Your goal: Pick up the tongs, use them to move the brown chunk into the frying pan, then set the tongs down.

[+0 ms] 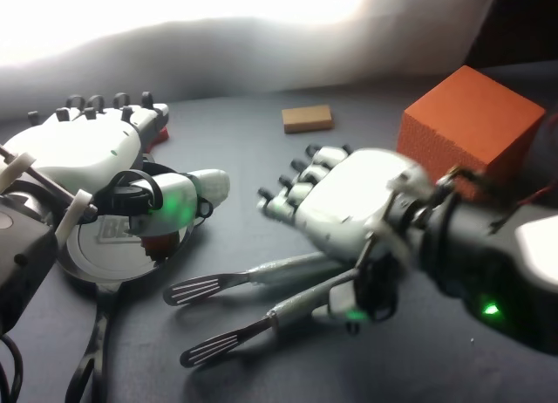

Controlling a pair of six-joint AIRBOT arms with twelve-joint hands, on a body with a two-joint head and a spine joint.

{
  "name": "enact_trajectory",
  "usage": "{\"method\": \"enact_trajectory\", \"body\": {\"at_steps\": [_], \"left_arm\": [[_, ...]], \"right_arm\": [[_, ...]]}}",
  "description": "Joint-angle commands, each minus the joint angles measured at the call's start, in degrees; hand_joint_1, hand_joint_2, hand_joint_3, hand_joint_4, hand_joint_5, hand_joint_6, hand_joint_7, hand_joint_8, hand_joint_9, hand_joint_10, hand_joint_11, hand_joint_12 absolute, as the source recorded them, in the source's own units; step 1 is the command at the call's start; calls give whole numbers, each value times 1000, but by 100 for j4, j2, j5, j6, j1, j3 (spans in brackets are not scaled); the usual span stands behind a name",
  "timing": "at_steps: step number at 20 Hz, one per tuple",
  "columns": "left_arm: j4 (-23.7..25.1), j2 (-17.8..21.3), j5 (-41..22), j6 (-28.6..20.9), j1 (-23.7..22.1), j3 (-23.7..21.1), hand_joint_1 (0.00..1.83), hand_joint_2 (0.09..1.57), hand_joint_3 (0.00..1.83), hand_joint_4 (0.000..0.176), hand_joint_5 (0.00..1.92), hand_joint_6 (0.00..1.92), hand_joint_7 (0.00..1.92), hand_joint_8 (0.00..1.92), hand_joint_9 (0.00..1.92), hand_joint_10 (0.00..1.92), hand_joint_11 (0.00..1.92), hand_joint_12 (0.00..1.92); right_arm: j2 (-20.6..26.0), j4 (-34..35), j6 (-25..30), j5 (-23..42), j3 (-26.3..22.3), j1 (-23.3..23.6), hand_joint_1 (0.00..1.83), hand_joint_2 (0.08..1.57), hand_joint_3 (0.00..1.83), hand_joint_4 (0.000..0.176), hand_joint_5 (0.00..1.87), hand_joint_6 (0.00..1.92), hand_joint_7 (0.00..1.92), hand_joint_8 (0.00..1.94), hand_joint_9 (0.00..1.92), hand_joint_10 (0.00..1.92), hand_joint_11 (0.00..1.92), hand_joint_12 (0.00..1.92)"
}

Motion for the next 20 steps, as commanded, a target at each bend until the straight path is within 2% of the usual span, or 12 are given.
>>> {"method": "enact_trajectory", "body": {"at_steps": [1, 3, 4, 6, 7, 8, 9, 12, 14, 17, 18, 20], "left_arm": [[406, 18, -358, 19, -34, -27, 0, 1222, 1, 21, 99, 5, 117, 3, 117, 2, 0, 511], [406, 17, -359, 59, -21, -54, 0, 1225, 1, 19, 133, 8, 160, 8, 163, 10, 0, 670], [406, 17, -361, 112, -6, -79, 6, 1239, 0, 22, 238, 11, 305, 7, 326, 26, 3, 1003], [406, 17, -362, 115, 25, -102, 36, 1245, 0, 15, 325, 15, 412, 11, 427, 33, 41, 1110], [406, 17, -371, 114, 47, -115, 76, 1259, 2, 0, 468, 31, 578, 32, 559, 62, 101, 1218], [406, 17, -395, 114, 51, -119, 104, 1284, 4, 0, 600, 50, 721, 62, 679, 116, 164, 1318], [407, 18, -440, 114, 51, -119, 130, 1315, 0, 0, 728, 73, 797, 206, 672, 450, 241, 1397], [409, 18, -533, 114, 66, -115, 173, 1346, 2, 0, 783, 820, 783, 1113, 663, 1263, 448, 1628], [411, 18, -532, 115, 66, -119, 303, 1378, 5, 0, 836, 1237, 930, 1371, 814, 1582, 622, 1850], [412, 17, -532, 115, 81, -129, 369, 1386, 1, 0, 943, 1696, 1101, 1666, 1045, 1853, 967, 1918], [413, 17, -532, 115, 90, -128, 379, 1398, 4, 0, 940, 1726, 1116, 1706, 1085, 1889, 1042, 1920], [414, 17, -531, 115, 106, -124, 423, 1445, 11, 0, 956, 1791, 1094, 1810, 1089, 1920, 1090, 1921]], "right_arm": [[216, -123, -50, -46, -159, 166, 593, 1017, 5, 0, 62, 105, 219, 4, 132, 226, 0, 713], [577, 9, -267, 105, -476, 315, 405, 1089, 27, 0, 185, 140, 367, 46, 247, 266, 0, 936], [909, 106, -565, 132, -807, 415, 316, 1138, 17, 0, 429, 248, 604, 82, 398, 394, 0, 1354], [1300, 141, -818, 277, -1134, 514, 291, 1155, 17, 0, 537, 297, 708, 111, 478, 465, 0, 1513], [1626, 141, -864, 566, -1328, 568, 297, 1170, 12, 0, 674, 403, 863, 188, 572, 733, 123, 1617], [1869, 145, -893, 863, -1439, 604, 319, 1190, 10, 0, 727, 657, 939, 408, 652, 976, 240, 1725], [2124, 225, -994, 1121, -1545, 638, 352, 1207, 9, 0, 823, 854, 956, 798, 696, 1234, 363, 1814], [2765, 1317, -1989, 1989, -1650, 760, 397, 1263, 12, 0, 969, 976, 1015, 1185, 796, 1516, 502, 1917], [3264, 1318, -1845, 3248, -1565, 717, 338, 1330, 24, 0, 1100, 1379, 1180, 1544, 1090, 1881, 850, 1921], [3624, 1318, -1791, 4476, -1419, 644, 440, 1429, 32, 0, 1216, 1658, 1337, 1659, 1286, 1921, 1278, 1921], [3654, 1318, -1867, 4542, -1397, 628, 518, 1446, 32, 141, 1232, 1759, 1350, 1731, 1329, 1921, 1352, 1921], [3642, 1317, -2083, 4556, -1331, 593, 652, 1446, 32, 175, 1263, 1896, 1382, 1827, 1373, 1921, 1421, 1921]]}}
